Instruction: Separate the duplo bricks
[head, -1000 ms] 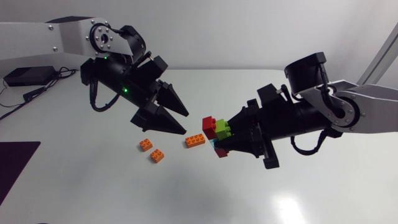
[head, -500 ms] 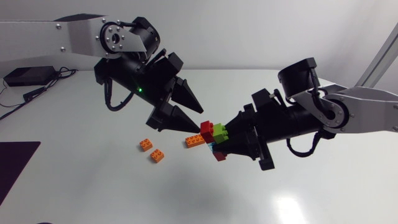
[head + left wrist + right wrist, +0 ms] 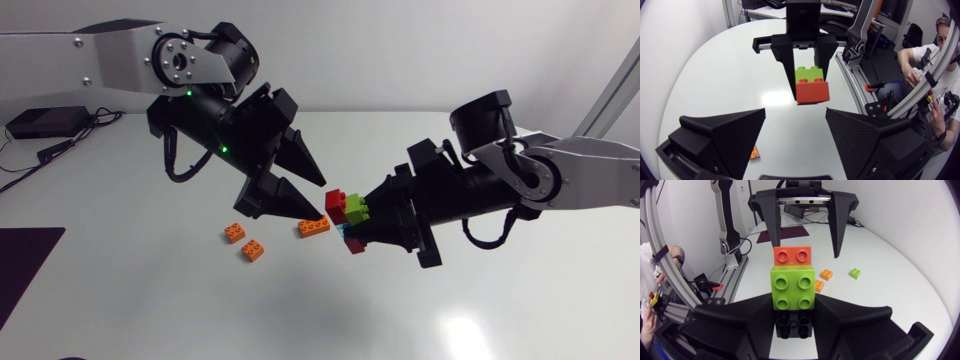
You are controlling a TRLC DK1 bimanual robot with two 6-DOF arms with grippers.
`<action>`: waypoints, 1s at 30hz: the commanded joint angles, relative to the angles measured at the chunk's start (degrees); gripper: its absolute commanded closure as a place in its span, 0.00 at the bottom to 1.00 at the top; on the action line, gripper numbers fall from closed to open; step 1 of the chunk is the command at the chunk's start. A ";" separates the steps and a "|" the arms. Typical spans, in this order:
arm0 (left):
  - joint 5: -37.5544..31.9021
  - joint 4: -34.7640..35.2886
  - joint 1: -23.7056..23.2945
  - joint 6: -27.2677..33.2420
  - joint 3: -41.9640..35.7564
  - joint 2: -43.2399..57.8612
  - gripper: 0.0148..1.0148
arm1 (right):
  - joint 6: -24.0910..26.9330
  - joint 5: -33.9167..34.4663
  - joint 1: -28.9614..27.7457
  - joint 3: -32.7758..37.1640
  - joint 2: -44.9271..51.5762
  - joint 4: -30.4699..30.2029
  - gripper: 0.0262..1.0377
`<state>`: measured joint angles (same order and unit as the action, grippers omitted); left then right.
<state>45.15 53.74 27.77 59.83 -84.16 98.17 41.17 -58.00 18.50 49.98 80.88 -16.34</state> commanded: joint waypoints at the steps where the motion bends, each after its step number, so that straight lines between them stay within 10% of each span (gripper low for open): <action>1: -1.20 0.14 0.88 -0.86 1.28 -1.67 0.18 | -0.39 0.43 -0.40 1.00 1.38 0.43 0.87; 30: -26.07 18.77 10.38 2.74 -15.86 5.10 0.26 | -0.39 13.09 6.72 1.35 2.53 2.80 0.87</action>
<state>19.90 71.46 37.54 60.86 -99.55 102.17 41.17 -45.78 24.53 50.04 82.72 -14.39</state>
